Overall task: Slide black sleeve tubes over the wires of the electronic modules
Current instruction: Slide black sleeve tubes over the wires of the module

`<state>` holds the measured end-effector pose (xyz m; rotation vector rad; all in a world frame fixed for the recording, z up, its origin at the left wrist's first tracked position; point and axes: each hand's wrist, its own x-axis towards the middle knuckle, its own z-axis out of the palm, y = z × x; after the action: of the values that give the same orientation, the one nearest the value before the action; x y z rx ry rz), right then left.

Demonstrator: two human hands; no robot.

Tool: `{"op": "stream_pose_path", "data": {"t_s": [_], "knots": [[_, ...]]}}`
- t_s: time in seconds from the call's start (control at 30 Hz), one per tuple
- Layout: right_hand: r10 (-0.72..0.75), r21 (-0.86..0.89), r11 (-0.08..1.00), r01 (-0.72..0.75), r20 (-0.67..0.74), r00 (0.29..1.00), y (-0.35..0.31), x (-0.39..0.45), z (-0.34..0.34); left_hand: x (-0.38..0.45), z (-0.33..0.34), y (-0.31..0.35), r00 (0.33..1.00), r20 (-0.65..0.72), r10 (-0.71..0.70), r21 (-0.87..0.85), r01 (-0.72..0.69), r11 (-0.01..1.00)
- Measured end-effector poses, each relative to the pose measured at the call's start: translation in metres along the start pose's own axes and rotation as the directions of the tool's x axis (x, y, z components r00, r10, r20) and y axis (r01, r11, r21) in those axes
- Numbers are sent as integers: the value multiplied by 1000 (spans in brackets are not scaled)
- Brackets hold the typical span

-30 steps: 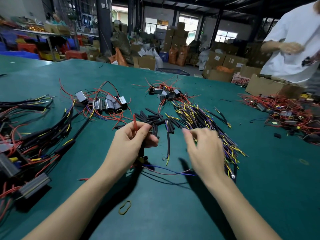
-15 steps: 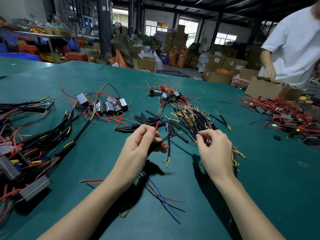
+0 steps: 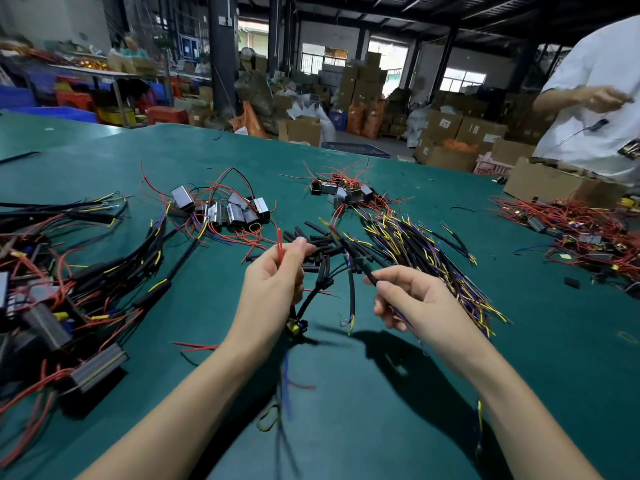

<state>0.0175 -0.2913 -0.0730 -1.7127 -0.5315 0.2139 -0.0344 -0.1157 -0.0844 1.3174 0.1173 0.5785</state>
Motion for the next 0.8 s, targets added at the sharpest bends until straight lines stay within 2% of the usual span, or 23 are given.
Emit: {"op": "stream_pose_path", "data": {"t_s": [0.33,0.43,0.63,0.8], "knots": [[-32,-128,991,38,48,998,3,-1,-1,-2,0,4,999,-44,-8,-32,7,999],[-78,-85,993,82,49,996,3,-1,3,-3,-1,3,999,-5,-36,-36,36,999],[-208,-11,978,208,-70,976,0,-1,17,-5,-1,2,998,55,-38,-14,39,999],[-330,-97,943,319,-151,932,-2,-1,20,-7,1,2,990,136,-43,22,40,999]]}}
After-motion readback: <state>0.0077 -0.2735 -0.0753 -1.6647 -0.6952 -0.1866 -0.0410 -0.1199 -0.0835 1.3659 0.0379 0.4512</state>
